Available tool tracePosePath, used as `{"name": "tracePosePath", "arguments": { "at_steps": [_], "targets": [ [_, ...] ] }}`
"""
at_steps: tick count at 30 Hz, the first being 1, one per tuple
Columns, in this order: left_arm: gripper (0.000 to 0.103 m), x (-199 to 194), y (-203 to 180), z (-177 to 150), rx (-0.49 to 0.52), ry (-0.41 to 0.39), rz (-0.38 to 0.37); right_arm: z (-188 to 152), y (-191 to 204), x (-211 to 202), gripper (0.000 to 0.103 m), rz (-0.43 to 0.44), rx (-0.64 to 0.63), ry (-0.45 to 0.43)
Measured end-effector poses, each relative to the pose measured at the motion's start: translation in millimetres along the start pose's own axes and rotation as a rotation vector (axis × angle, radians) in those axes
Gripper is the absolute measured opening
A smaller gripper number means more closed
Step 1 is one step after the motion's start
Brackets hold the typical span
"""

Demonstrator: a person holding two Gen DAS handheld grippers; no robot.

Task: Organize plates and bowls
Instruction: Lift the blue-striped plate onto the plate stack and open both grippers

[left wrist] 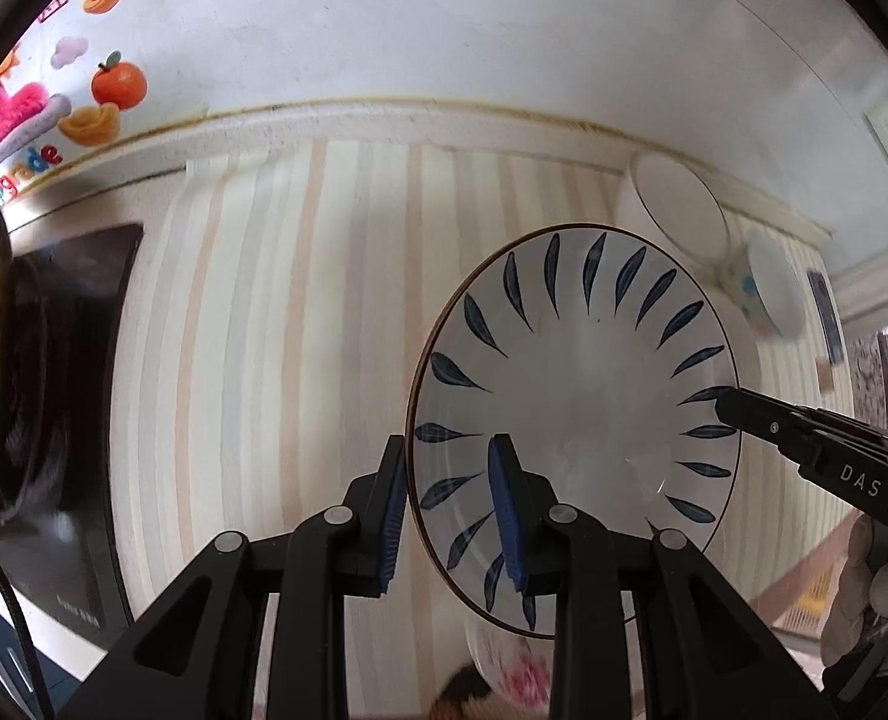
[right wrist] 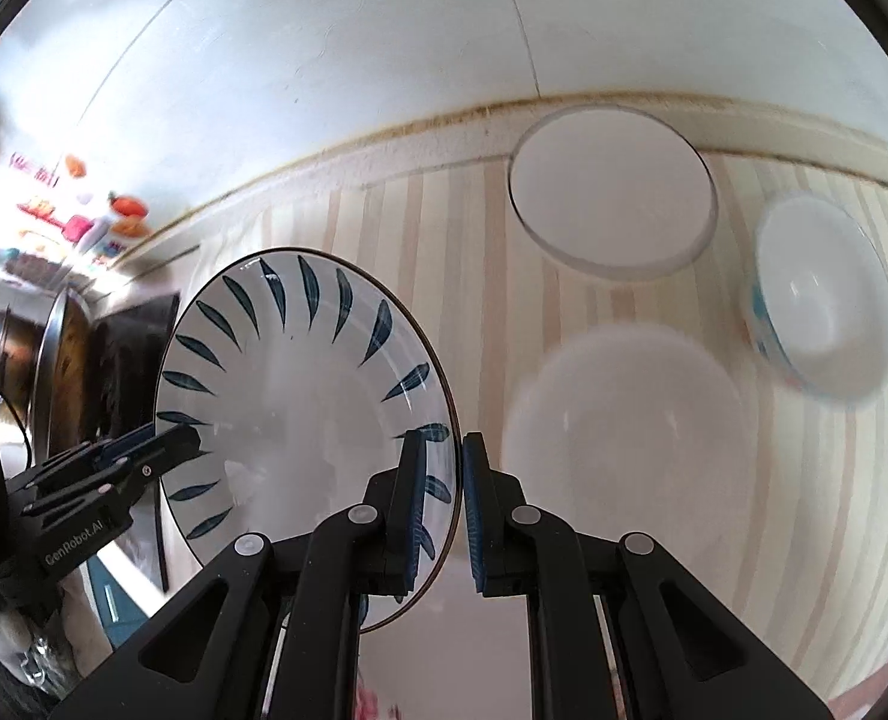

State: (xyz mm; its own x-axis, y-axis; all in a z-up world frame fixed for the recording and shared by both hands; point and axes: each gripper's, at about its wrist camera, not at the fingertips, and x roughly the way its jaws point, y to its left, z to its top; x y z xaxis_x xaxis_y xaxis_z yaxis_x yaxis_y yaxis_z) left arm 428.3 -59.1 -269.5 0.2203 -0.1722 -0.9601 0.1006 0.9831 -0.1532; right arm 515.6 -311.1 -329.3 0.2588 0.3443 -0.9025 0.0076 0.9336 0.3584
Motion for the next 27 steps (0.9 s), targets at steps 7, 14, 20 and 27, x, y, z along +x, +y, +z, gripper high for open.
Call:
{"name": "tracePosePath", "arguments": {
  "at_steps": [7,14,20,27],
  "targets": [
    [0.024,7.7,-29.3,-49.0,0.047,0.049,-0.020,-70.6,-21.4,-21.4,0.014,0.004,0.014,0.035],
    [0.024,28.6,-44.5,-78.8,0.086,0.105,-0.010,-126.8,-46.5,-23.3,0.014,-0.008,0.018,0.091],
    [0.024,42.2,-54.3,-86.7,0.115,0.124,0.027,-151.7,-64.0,-10.1,0.014,-0.014,0.051,0.116],
    [0.024,52.1,-62.7,-83.0,0.109,0.131,0.040,-155.6,-68.0,5.8,0.014,-0.016,0.067,0.137]
  ]
}}
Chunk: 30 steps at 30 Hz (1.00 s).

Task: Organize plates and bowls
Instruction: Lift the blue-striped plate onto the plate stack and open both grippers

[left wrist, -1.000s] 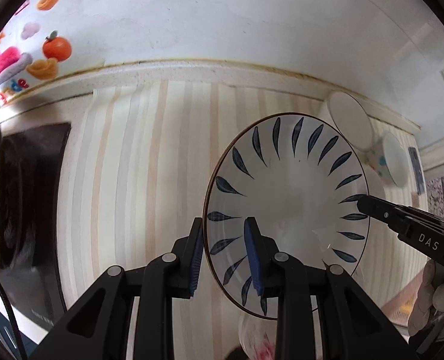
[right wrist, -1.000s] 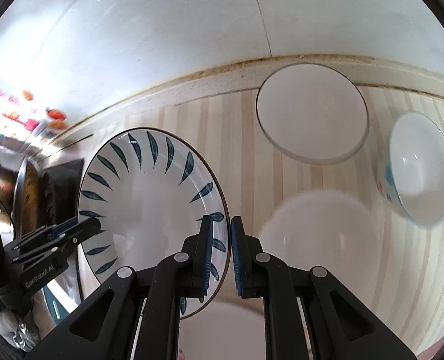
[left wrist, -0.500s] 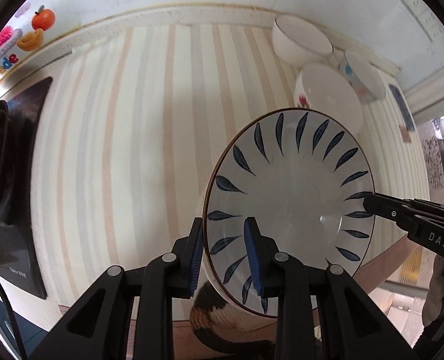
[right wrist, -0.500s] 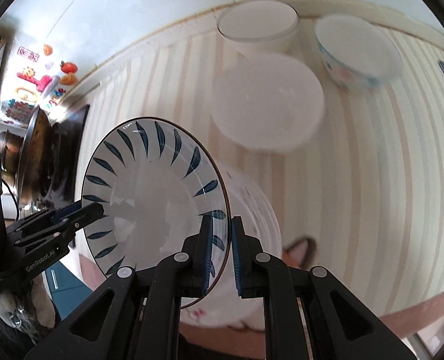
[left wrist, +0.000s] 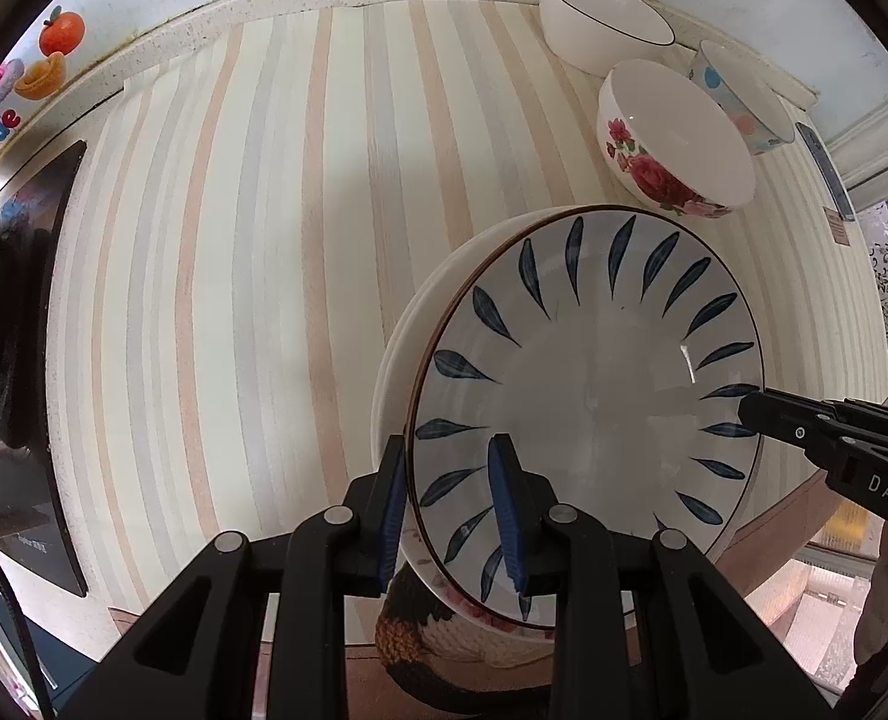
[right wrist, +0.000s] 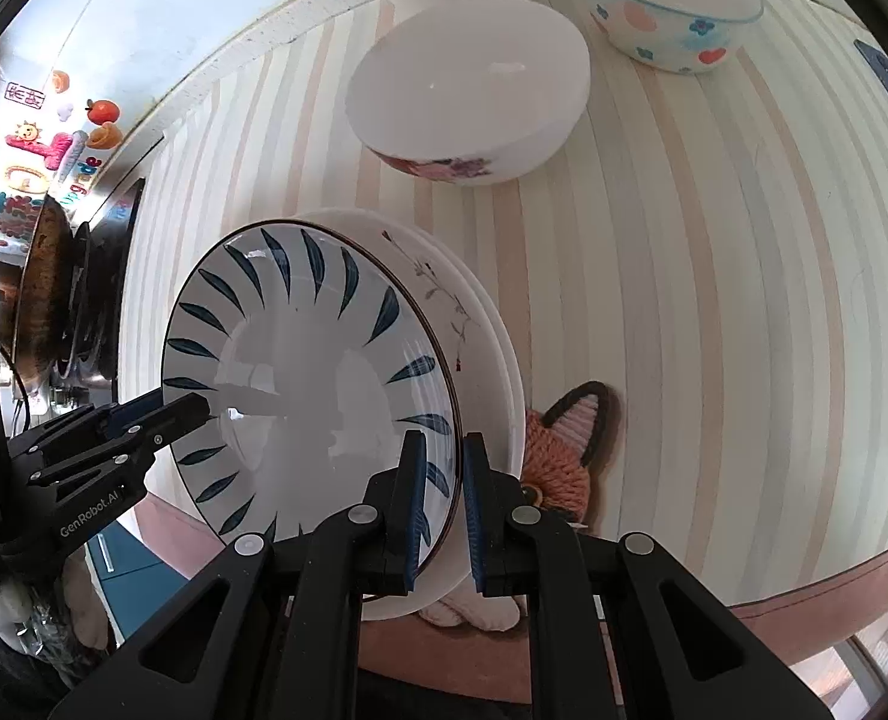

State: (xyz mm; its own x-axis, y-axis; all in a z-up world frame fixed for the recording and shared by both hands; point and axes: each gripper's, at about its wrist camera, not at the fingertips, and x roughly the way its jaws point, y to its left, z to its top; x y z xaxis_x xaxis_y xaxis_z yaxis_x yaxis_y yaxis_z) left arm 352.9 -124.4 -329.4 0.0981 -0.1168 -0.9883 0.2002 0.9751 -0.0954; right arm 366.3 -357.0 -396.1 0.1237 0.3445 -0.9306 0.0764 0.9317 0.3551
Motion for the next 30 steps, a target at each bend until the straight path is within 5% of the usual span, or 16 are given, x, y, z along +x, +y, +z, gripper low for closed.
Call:
{"name": "tracePosePath", "arguments": {
  "at_steps": [30],
  "targets": [
    [0.024,1.5,6.8,-12.9,-0.070,-0.018,0.032,6.4,-7.0,2.4,0.016,0.052,0.047,0.014]
  ]
}}
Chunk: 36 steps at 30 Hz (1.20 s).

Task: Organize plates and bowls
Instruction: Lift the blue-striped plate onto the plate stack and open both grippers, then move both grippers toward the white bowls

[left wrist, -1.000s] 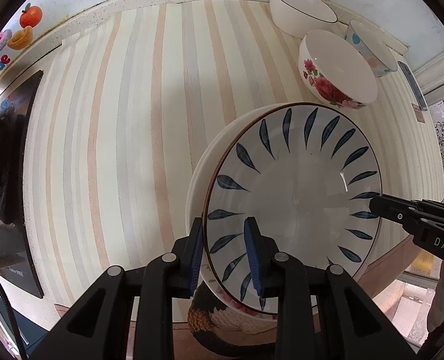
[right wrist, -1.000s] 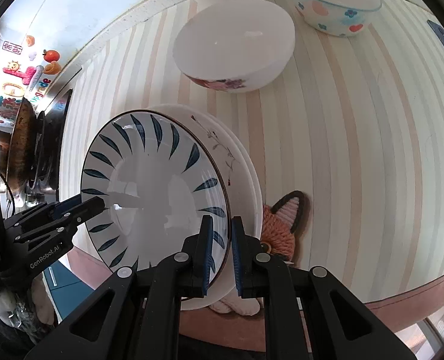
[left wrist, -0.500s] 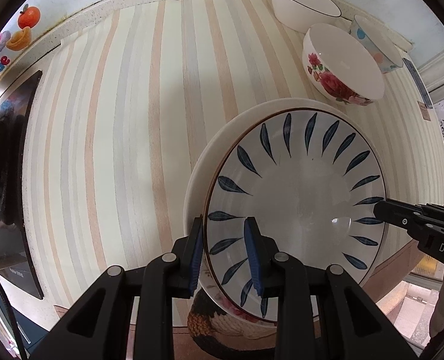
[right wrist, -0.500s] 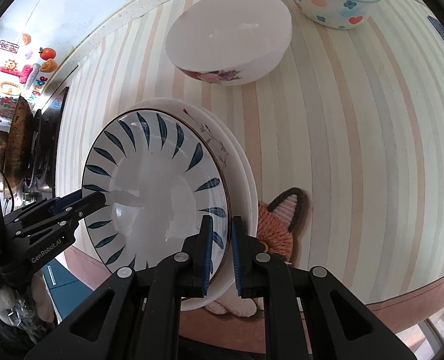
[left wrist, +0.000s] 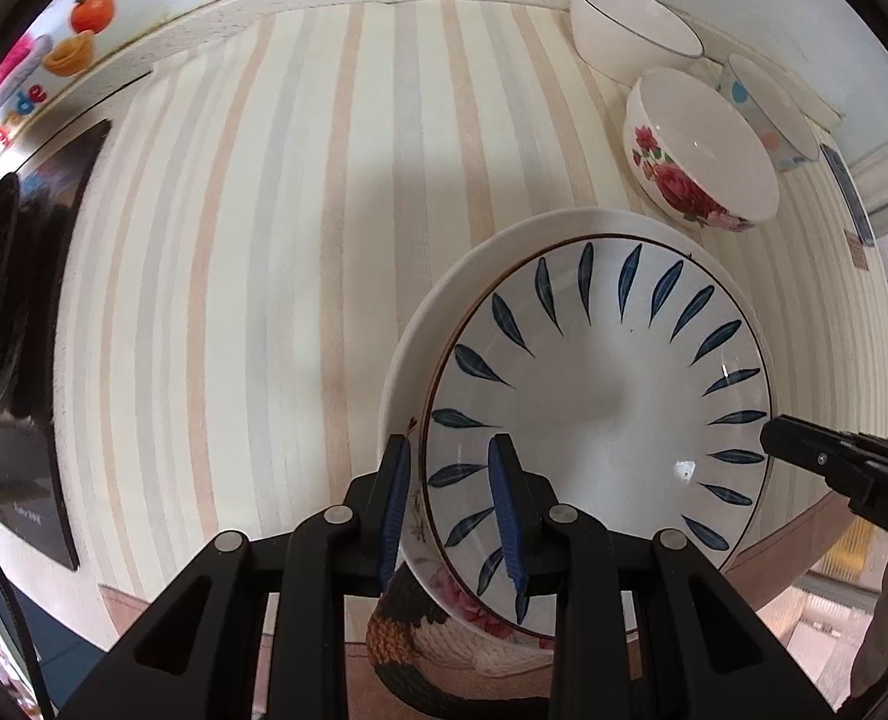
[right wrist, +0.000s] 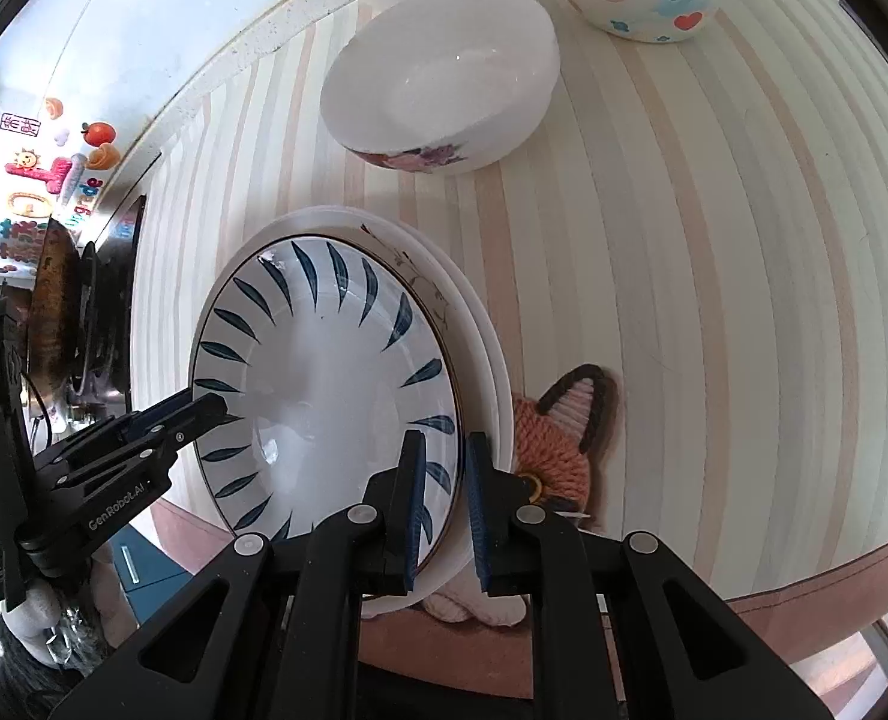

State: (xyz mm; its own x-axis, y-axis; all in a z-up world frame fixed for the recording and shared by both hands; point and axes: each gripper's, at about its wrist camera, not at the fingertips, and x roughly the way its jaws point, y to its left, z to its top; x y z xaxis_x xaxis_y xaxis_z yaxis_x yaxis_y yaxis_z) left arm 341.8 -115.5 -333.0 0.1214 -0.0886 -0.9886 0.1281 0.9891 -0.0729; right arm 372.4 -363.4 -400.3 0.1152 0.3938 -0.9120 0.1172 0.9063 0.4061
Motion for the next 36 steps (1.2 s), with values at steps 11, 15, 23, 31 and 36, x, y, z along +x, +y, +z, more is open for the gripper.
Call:
{"name": "tracePosePath", "arguments": {
  "at_steps": [11,15,23,31,36],
  "targets": [
    [0.024,-70.6,-3.6,-45.7,-0.092,-0.112,0.040,-21.9,17.6,-30.9,0.016,-0.030,-0.076,-0.053],
    [0.024,-102.9,-9.9,-63.3,-0.119,-0.152,0.045,-44.6,34.9,-60.0,0.016,-0.039,-0.136,-0.102],
    [0.025,-166.8,-14.5,-99.9,-0.099,-0.232,-0.003,-98.1,66.3,-130.9,0.016,-0.029,-0.217,-0.197],
    [0.025,-206.4,-20.5,-138.3,-0.024,-0.308,0.008,-156.3,89.6,-187.0,0.016,-0.053,-0.237,-0.288],
    [0.037,-216.6,-19.6,-156.0,-0.007,-0.338,-0.004,-186.4,97.1,-205.7,0.052,-0.077,-0.224,-0.320]
  ]
}}
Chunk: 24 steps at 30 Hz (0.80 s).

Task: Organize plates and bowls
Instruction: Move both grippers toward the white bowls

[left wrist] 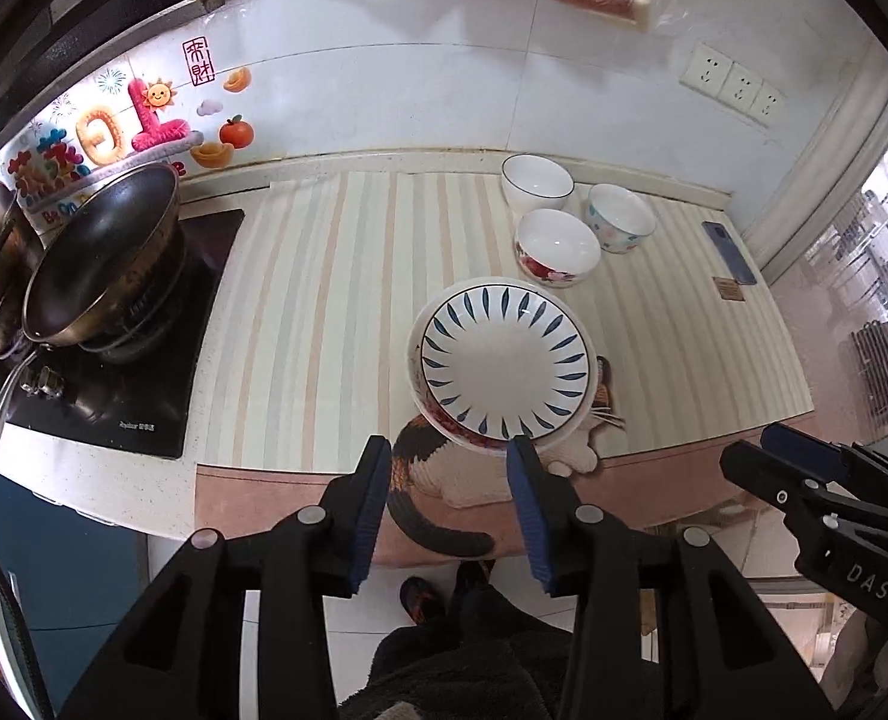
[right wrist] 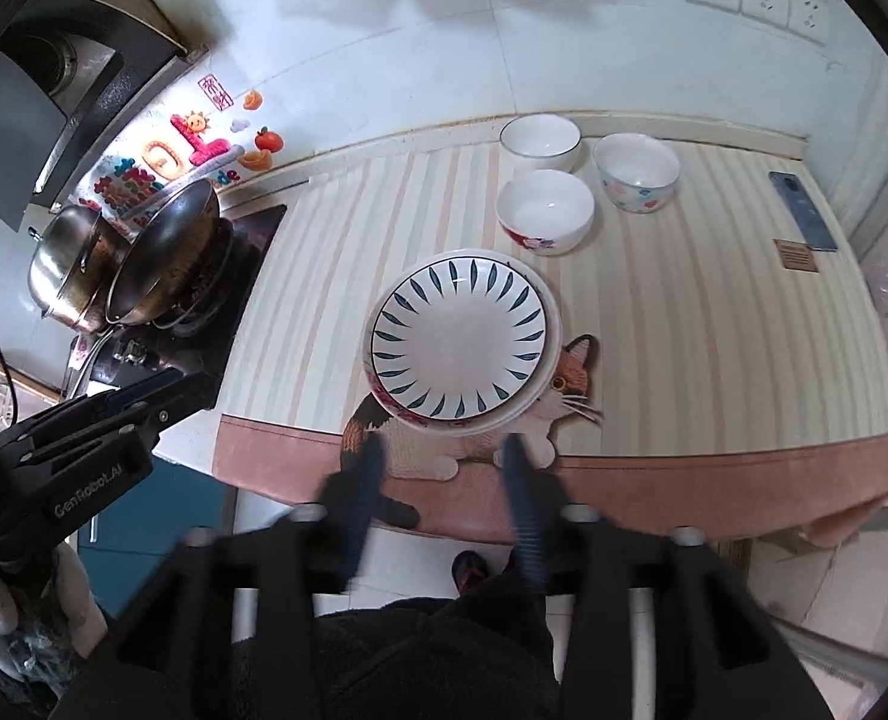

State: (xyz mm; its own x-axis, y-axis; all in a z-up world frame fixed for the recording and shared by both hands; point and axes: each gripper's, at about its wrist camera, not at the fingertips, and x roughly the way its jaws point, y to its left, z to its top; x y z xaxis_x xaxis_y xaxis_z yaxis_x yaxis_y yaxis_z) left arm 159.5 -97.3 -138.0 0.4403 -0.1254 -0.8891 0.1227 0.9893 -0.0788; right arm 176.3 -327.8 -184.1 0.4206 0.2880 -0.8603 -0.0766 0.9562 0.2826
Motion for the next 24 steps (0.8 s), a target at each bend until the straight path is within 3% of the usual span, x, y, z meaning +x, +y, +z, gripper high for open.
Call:
{"name": "tracePosePath", "arguments": {
  "at_steps": [2,3,5,9,15,18,24],
  "targets": [
    [0.041,-1.7,-1.1,-3.3,0.018,-0.004,-0.004,-7.6,2.4,-9.5,0.053,-0.027,0.012,-0.019],
    [0.057,-2.2,-2.3,-4.9,0.029,-0.003,-0.005,-11.0,2.4,-13.6,0.054,-0.038,0.020,-0.028],
    [0.078,-2.5,-6.5,-7.0,0.042,0.000,-0.014,-15.5,2.0,-18.0,0.054,-0.036,0.032,-0.035],
    [0.078,-1.4,-16.2,-7.4,0.055,-0.013,-0.005,-20.6,0.4,-23.0,0.064,-0.031,0.050,-0.039],
    [0.078,18.6,-31.8,14.9,0.026,-0.018,0.020,-10.9,-26.2,-16.7,0.064,0.008,0.098,-0.036],
    [0.078,38.5,-41.1,40.1,-0.009,-0.027,0.032,3.0,-50.1,-7.0,0.064,0.030,0.128,-0.025],
    [0.078,110.9,-61.2,105.2,-0.104,0.046,0.025,57.3,-122.4,33.0,0.064,0.082,0.184,0.014]
  ]
}}
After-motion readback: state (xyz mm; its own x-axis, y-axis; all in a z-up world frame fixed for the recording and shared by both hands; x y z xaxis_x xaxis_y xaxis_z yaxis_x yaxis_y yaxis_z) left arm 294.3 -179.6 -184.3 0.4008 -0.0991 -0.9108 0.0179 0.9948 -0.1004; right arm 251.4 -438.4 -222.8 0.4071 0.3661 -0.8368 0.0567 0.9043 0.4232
